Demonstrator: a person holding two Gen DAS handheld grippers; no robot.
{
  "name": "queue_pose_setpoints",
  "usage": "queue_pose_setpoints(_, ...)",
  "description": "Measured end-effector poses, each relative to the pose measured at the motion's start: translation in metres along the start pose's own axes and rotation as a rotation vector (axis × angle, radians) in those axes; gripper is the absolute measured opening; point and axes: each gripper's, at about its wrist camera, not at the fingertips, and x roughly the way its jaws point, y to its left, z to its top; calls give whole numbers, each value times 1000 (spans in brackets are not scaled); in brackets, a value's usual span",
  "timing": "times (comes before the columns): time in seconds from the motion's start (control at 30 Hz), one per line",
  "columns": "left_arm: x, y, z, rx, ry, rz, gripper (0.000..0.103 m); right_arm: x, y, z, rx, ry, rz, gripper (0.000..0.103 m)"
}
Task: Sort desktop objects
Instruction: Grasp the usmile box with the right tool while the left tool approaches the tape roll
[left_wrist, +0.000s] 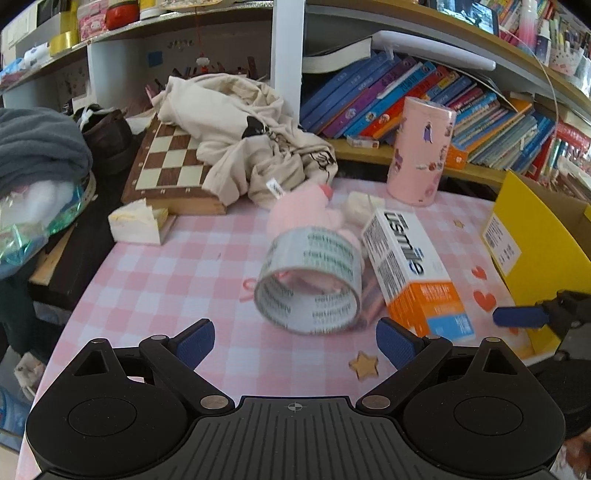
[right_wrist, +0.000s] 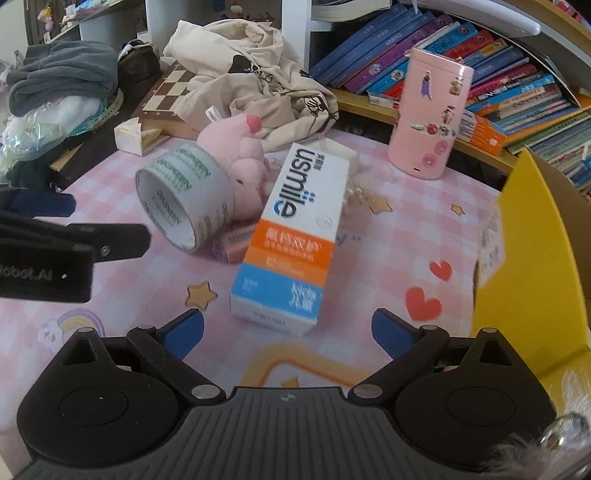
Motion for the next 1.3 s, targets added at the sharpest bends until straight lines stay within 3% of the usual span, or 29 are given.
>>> queue_pose_setpoints(0.53,55,-9,23,34,46,-5,96,32,-21,31,88,3,-4,91)
queue_pose_setpoints(1.03,80,-1,29,-20,97,-43,96,60,-20,41,81,40,4,81)
queue_pose_setpoints(1.1,82,0,29,-29,109,-47,96,60,-21,41,83,38,12,78)
queue_pose_setpoints(1.13,83,0,30,-31,114,-49,96,59,-20,41,82,38,20,71)
queue_pose_setpoints(1.17,84,0,30,-31,119,-52,96,58,-20,41,81,39,28,58)
queue_pose_setpoints(1.2,84,0,30,-29,123,-56,95,57,-19,41,81,41,36,55)
queue_pose_setpoints(1.27,83,0,30,-23,122,-67,92,56,-18,41,74,45,43,53)
queue_pose_setpoints(1.3,81,0,30,-22,119,-78,85,56,-19,40,74,47,45,53)
